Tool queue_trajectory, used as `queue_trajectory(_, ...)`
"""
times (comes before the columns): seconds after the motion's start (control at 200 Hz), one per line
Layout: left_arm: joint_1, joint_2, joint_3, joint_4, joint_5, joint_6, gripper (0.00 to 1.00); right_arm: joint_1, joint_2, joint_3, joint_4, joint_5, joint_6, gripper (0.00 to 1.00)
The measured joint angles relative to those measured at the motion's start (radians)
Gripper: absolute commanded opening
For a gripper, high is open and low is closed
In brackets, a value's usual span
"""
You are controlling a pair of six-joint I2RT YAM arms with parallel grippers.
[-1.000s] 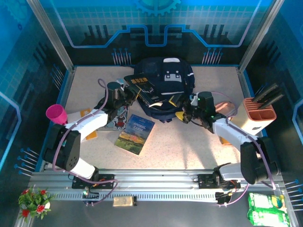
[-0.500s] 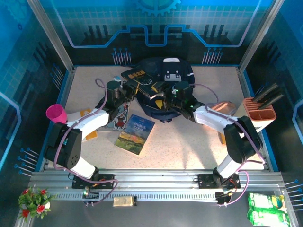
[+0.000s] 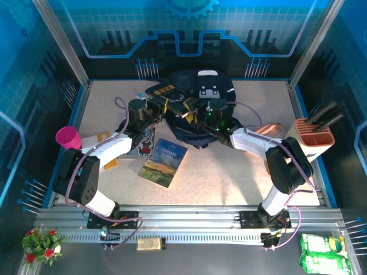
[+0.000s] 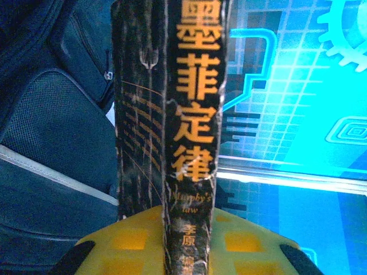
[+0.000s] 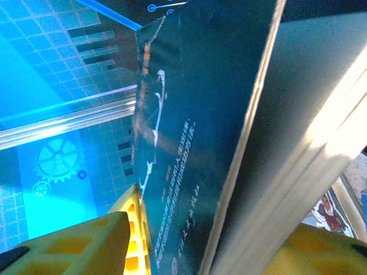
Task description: Pack books, pencil case, and school supplies into a backpack
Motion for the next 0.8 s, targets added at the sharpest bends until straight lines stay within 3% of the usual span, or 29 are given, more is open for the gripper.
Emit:
queue_trajectory(0.19, 0.000, -0.002, -0.010, 0.000, -0.005, -0.007, 0.20, -0.016, 0.000, 0.000, -0.005, -0.008, -0.017, 0.28)
queue_trajectory(0.35, 0.000, -0.005, -0.016, -0.009, 0.001, -0.005, 0.37, -0.030, -0.003, 0.015, -0.028, -0.014, -0.058, 0.10)
queue_trajectory(0.46, 0.000, -0.011, -0.015, -0.023, 0.025, 0.040, 0.60, -0.041, -0.016, 0.020, -0.058, -0.008, -0.100, 0.07)
queue_trajectory(0.595, 0.000, -0.017, 0.021, -0.125, 0.062, 0.168, 0.82, -0.069, -0.056, 0.014, -0.136, 0.008, -0.187, 0.06)
queue_trajectory(0.8, -0.009, -0.011, 0.159, -0.333, 0.137, 0.425, 0.92, -0.159, -0.232, -0.040, -0.304, 0.074, -0.397, 0.03)
